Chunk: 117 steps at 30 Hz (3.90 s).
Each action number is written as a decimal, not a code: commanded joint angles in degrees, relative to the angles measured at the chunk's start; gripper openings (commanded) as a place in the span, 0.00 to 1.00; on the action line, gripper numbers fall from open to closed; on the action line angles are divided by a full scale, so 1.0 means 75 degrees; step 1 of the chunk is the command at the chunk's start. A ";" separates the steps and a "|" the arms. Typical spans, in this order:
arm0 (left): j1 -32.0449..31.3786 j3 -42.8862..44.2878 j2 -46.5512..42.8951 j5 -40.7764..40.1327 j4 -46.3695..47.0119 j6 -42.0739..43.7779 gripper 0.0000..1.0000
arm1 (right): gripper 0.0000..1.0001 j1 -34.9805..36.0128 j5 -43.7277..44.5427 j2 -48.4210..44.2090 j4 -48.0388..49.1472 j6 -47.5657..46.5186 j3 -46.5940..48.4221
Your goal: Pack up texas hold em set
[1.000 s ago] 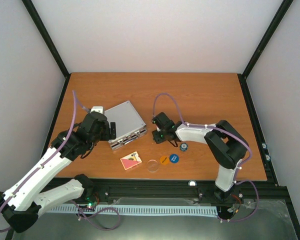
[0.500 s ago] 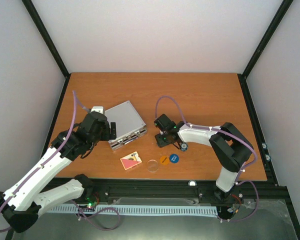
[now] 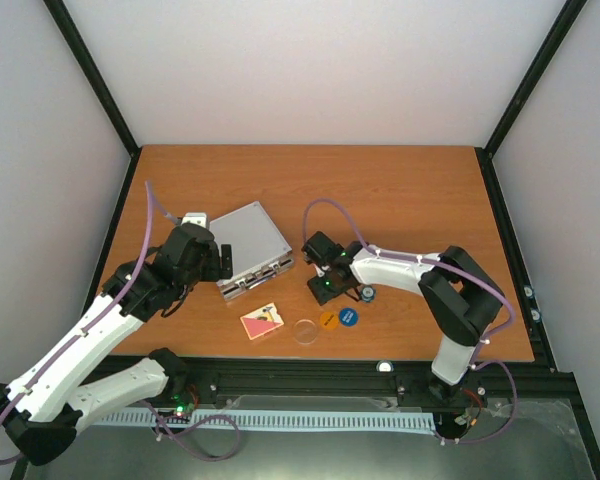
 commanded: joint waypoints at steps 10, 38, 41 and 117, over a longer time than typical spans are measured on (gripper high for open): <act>-0.0002 0.0029 -0.0209 -0.0011 0.0069 0.0048 1.00 | 0.74 0.0070 0.0037 0.0793 -0.0535 -0.0202 0.0929; -0.0002 -0.0072 -0.0404 -0.0103 -0.0001 -0.0005 1.00 | 0.46 0.0071 0.0023 0.0708 -0.0900 -0.0048 0.0647; -0.0001 -0.0081 -0.0399 -0.0107 0.0005 -0.0005 1.00 | 0.32 0.0070 0.0039 0.0769 -0.0877 -0.0048 0.0657; -0.0002 0.0148 -0.0327 -0.0167 -0.0026 0.0066 1.00 | 0.42 0.0504 0.0377 0.1557 -0.1361 -0.0142 0.2190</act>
